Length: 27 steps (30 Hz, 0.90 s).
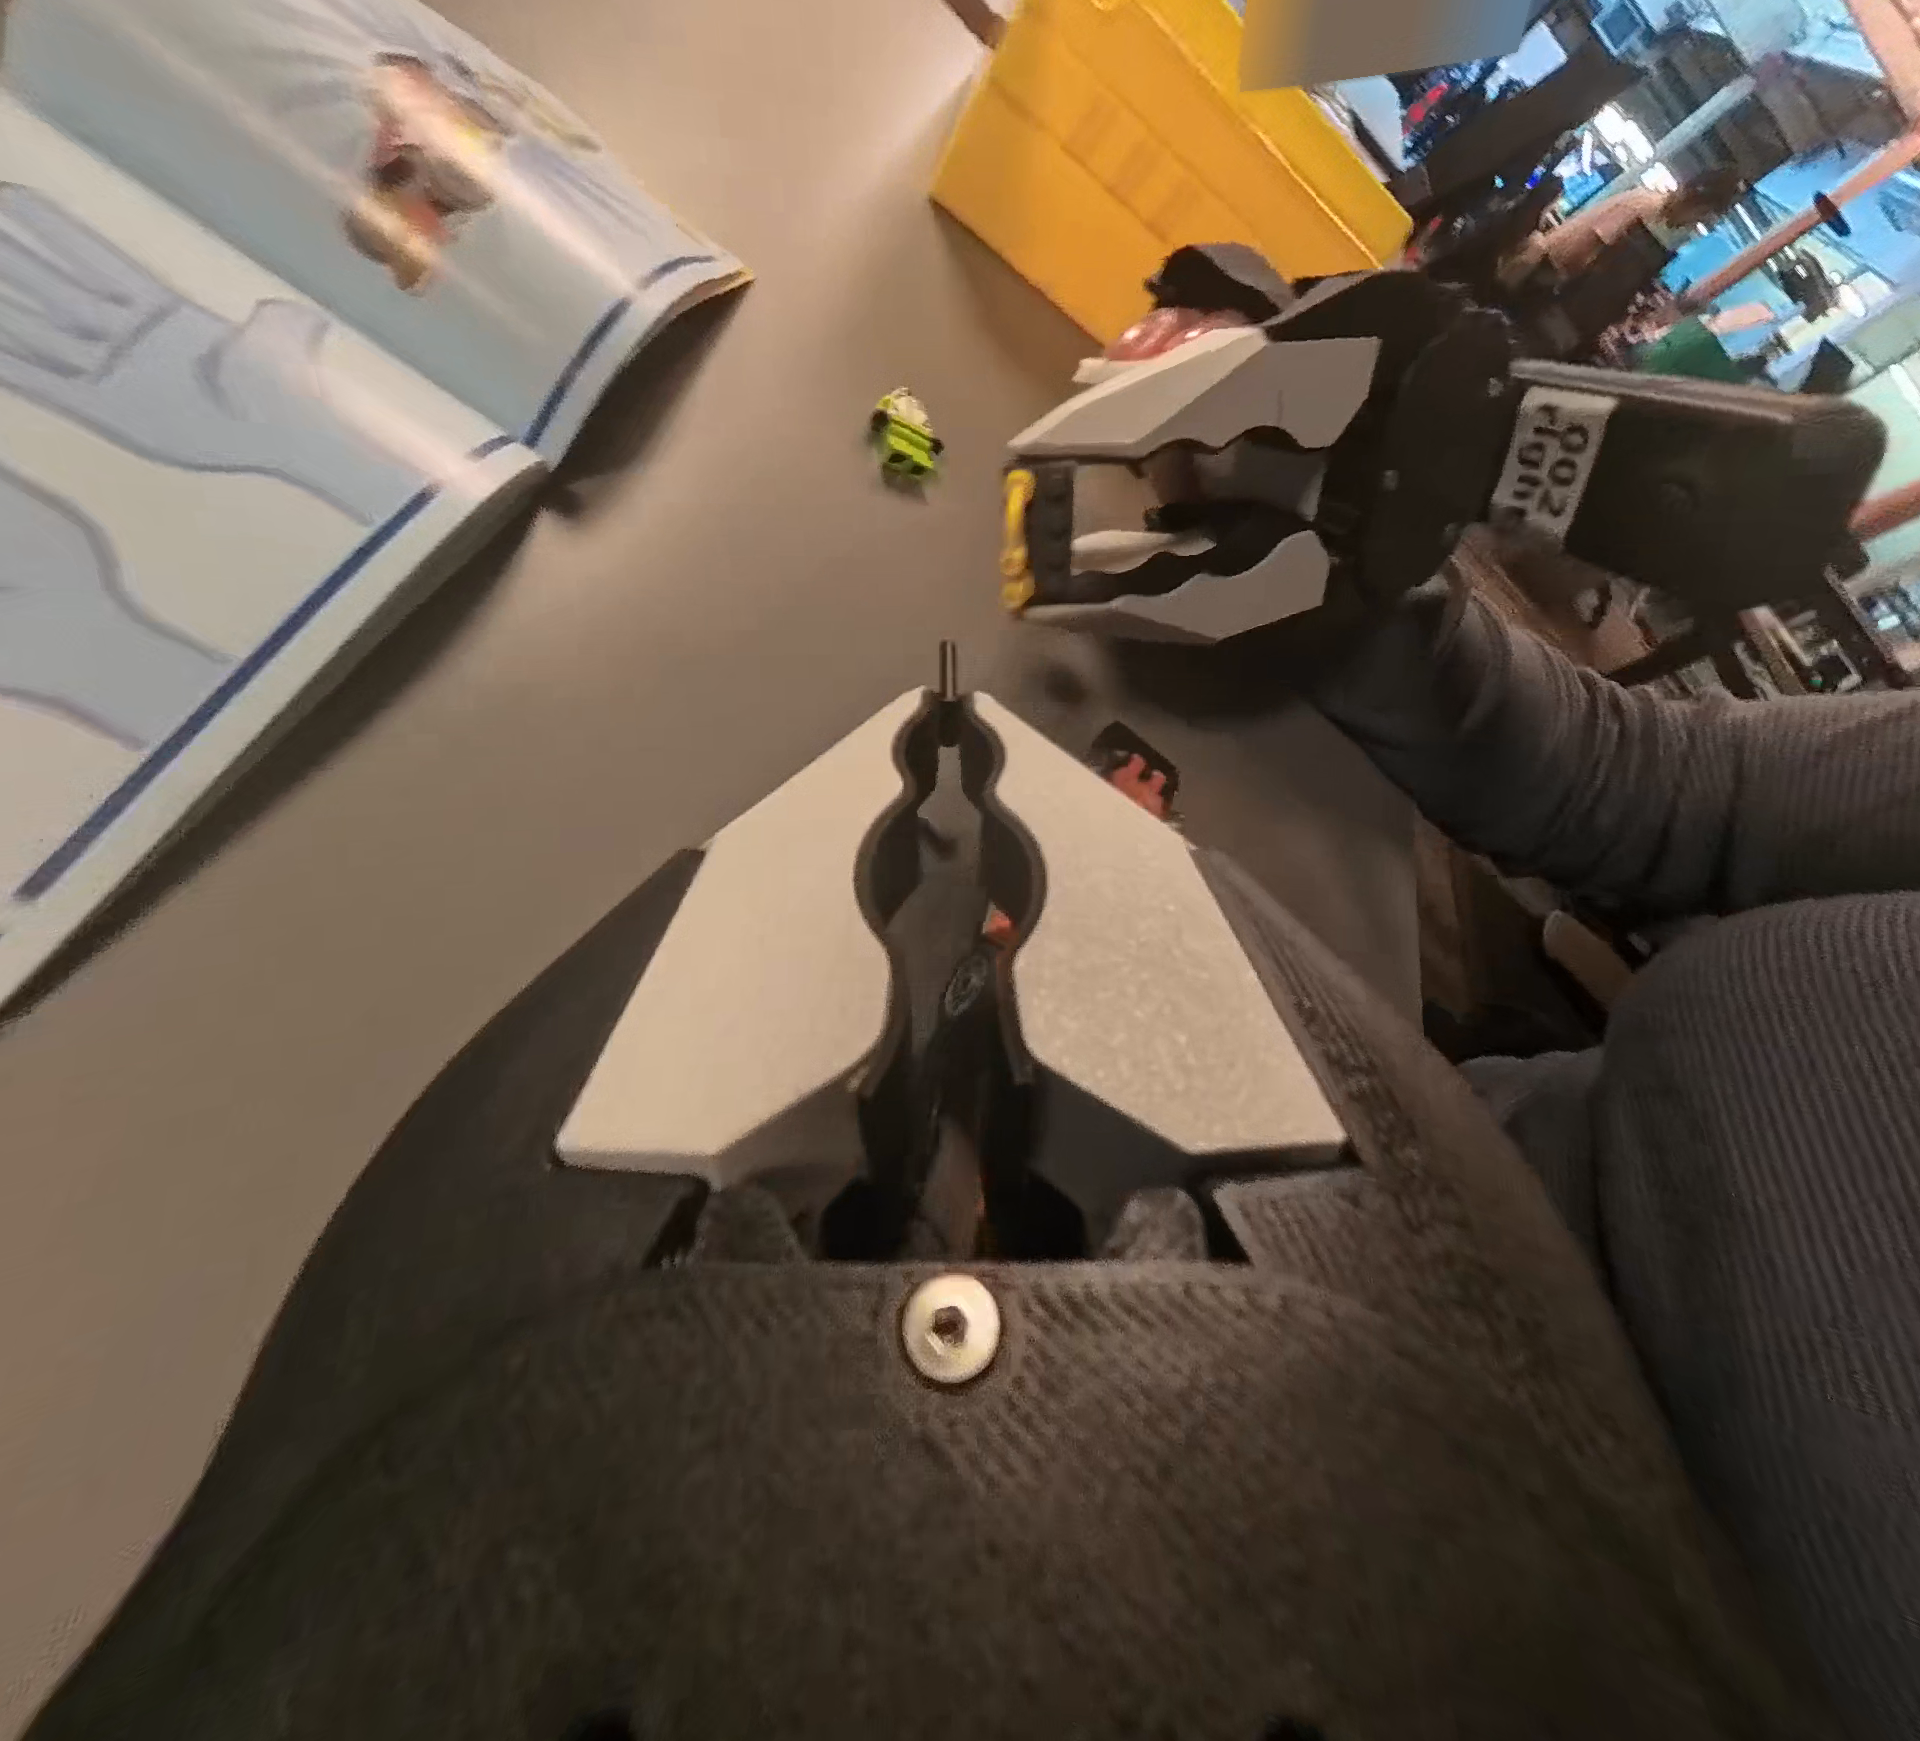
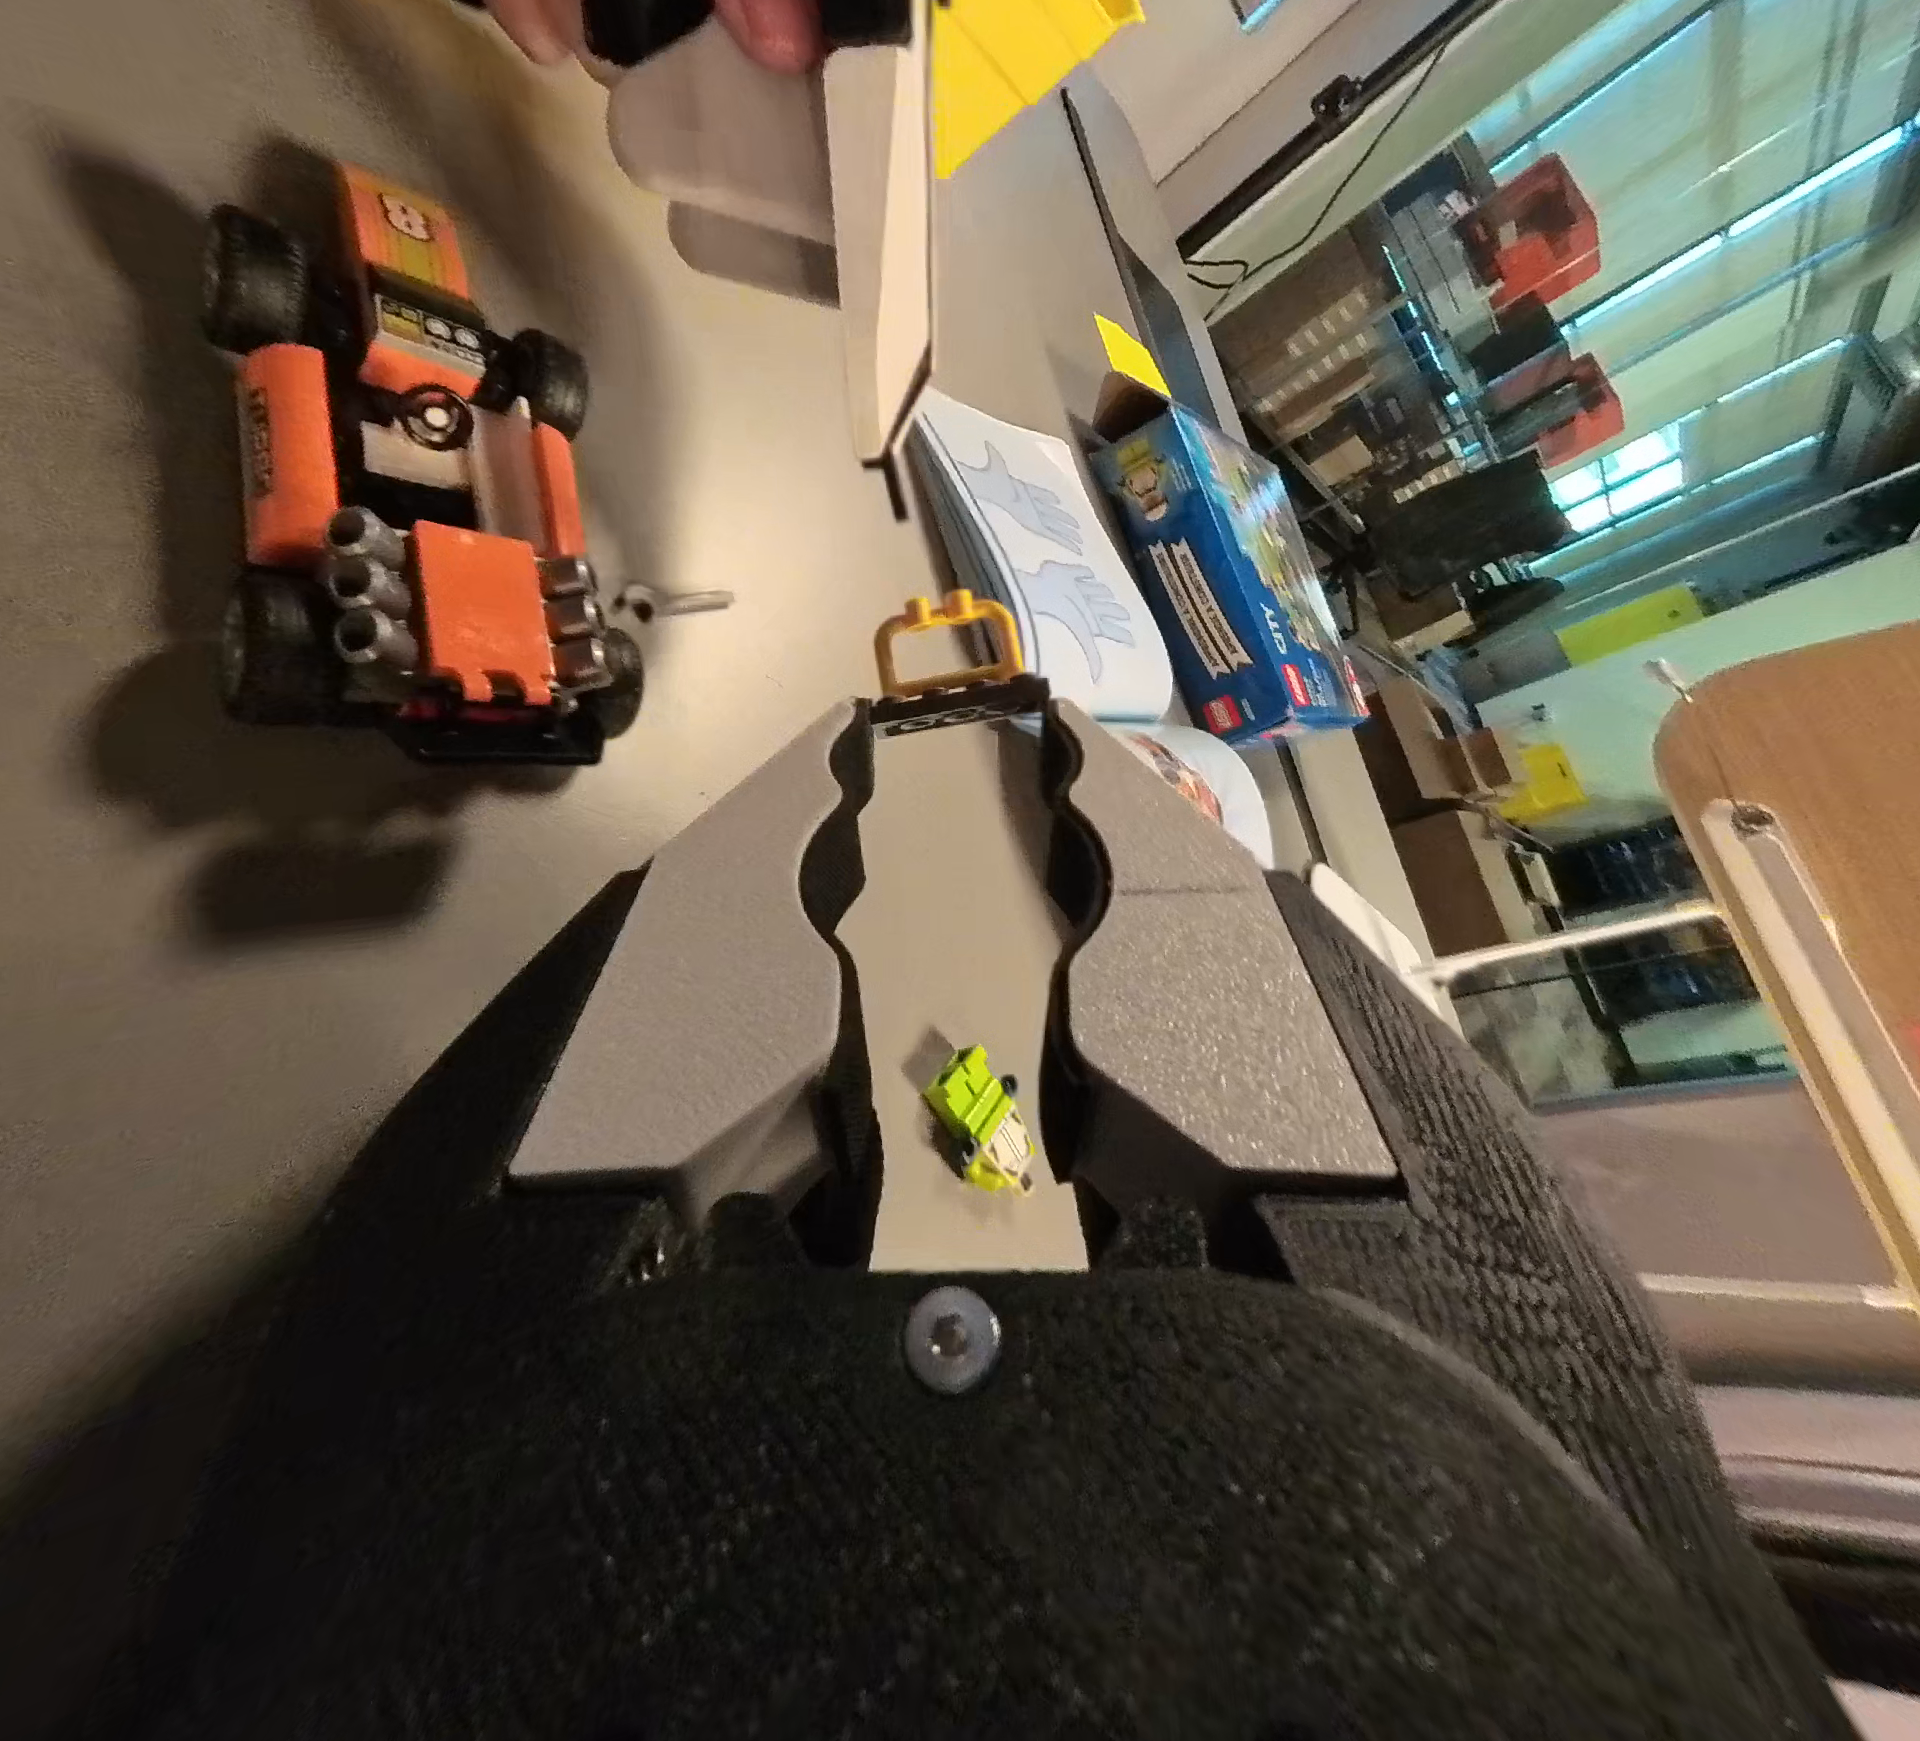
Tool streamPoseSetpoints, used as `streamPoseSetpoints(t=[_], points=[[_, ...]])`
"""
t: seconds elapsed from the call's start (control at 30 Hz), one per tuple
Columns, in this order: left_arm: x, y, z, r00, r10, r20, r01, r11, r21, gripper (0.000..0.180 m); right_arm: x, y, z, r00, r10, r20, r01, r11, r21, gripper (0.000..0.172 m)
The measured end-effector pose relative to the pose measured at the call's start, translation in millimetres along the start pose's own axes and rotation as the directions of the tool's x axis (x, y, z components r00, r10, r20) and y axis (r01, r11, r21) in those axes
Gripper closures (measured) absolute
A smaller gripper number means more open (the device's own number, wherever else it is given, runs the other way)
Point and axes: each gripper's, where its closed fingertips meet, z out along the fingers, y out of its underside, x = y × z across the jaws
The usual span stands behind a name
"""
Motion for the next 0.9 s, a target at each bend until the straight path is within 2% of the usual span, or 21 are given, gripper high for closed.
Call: streamPoseSetpoints(t=[0.1,0.13,0.2,0.27,0.3,0.4,0.5,0.63,0.7,0.8,0.9], points=[[-21,8,-4,0.993,-0.064,0.095,0.066,0.998,-0.023,0.179,2,3,0,1.0,0.005,-0.006,-0.005,1.0,-0.011,0.141],[-27,12,-4,0.989,-0.079,0.127,0.084,0.996,-0.034,0.174,1,3,0,1.0,0.006,-0.003,-0.006,1.0,-0.013,0.141],[-31,19,1,0.984,-0.09,0.156,0.102,0.992,-0.07,0.145,-1,3,1,1.0,0.002,0.005,-0.001,1.0,-0.019,0.141],[-29,17,5,0.983,-0.063,0.171,0.075,0.995,-0.067,0.127,-2,2,2,1.0,-0.005,0.009,0.005,1.0,-0.016,0.141],[-24,12,8,0.986,-0.038,0.16,0.046,0.998,-0.051,0.125,-3,0,2,1.0,-0.006,0.011,0.006,1.0,-0.011,0.141],[0,3,22,0.997,0.026,0.079,-0.025,1.0,-0.016,0.131,-5,-5,3,1.0,-0.013,0.013,0.013,1.0,0.004,0.141],[8,-2,32,0.992,0.094,0.087,-0.095,0.995,0.002,0.146,-7,-7,4,1.0,-0.024,0.019,0.024,1.0,0.009,0.141],[15,-11,36,0.993,0.097,0.062,-0.101,0.993,0.06,0.176,-6,-9,3,1.0,-0.028,0.007,0.028,0.999,0.015,0.141],[15,-12,36,0.993,0.1,0.067,-0.105,0.992,0.07,0.177,-4,-9,3,1.0,-0.016,-0.006,0.016,1.0,0.017,0.141],[16,-22,34,0.979,0.163,0.126,-0.179,0.976,0.121,0.178,3,-11,2,0.986,0.164,0.001,-0.164,0.986,0.032,0.14],[10,-34,33,0.939,0.224,0.262,-0.271,0.949,0.16,0.178,14,-14,2,0.885,0.463,0.053,-0.466,0.882,0.073,0.147]])
